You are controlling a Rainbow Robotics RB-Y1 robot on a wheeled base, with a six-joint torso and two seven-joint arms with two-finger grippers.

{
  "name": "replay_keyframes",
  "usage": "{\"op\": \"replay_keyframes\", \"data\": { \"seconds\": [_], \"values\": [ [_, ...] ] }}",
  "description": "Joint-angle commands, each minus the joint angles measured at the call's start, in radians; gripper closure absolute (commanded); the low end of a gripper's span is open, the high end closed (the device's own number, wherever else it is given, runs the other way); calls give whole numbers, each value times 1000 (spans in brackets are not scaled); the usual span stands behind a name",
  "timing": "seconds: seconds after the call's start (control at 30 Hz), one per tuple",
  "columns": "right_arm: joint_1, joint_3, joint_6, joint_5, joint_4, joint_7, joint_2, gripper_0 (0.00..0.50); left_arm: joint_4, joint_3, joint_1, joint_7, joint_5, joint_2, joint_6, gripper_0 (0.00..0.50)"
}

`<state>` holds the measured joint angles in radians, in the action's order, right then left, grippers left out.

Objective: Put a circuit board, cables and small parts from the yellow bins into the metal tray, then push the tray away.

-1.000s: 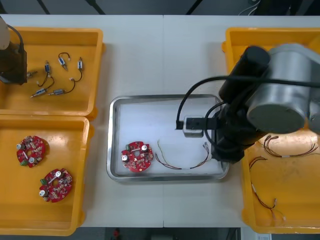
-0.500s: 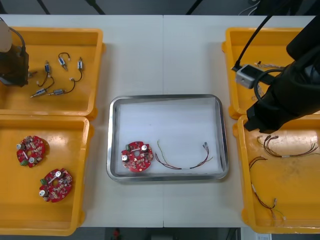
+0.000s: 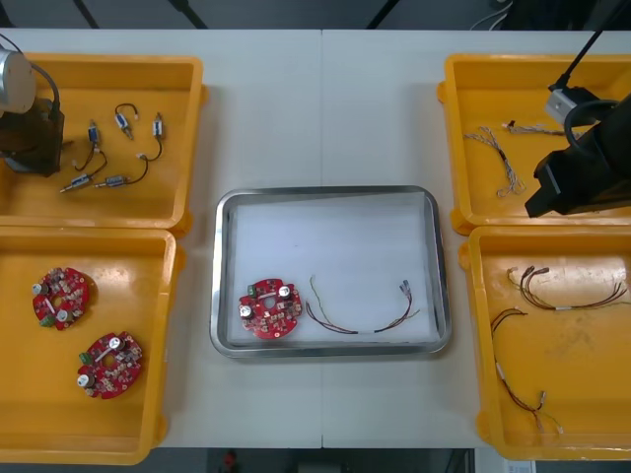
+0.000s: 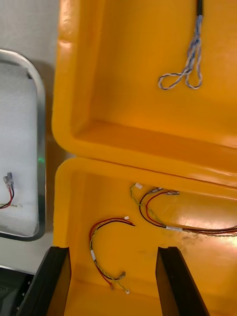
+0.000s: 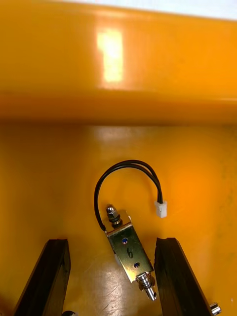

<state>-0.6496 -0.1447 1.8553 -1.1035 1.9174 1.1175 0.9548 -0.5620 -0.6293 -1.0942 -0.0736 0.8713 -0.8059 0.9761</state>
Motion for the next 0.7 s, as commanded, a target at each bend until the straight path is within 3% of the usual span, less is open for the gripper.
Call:
{"op": "replay_keyframes", "data": {
  "seconds": [0.03,0.1,0.13,0.2,0.27,0.33,0.7],
  "values": [
    [5,74,5,8,-43,-96,51,0,24,-7,-35,66,-3,14,-27,0],
    [4,88,2,8,-64,-117,55,0,31,-7,-35,71,-1,17,-36,0],
    [4,94,-2,10,-78,-131,59,0,34,-7,-33,72,0,17,-39,39],
    [4,103,-10,13,-98,-154,64,0,34,-7,-29,74,0,19,-51,156],
    [4,109,-25,24,-127,-162,73,0,34,-10,-19,77,0,20,-66,359],
    [4,111,-42,30,-150,-160,79,0,34,-10,-16,78,2,20,-71,500],
    [2,109,-199,60,-321,-100,122,0,34,-10,-15,94,2,19,-71,500]
  ]
}}
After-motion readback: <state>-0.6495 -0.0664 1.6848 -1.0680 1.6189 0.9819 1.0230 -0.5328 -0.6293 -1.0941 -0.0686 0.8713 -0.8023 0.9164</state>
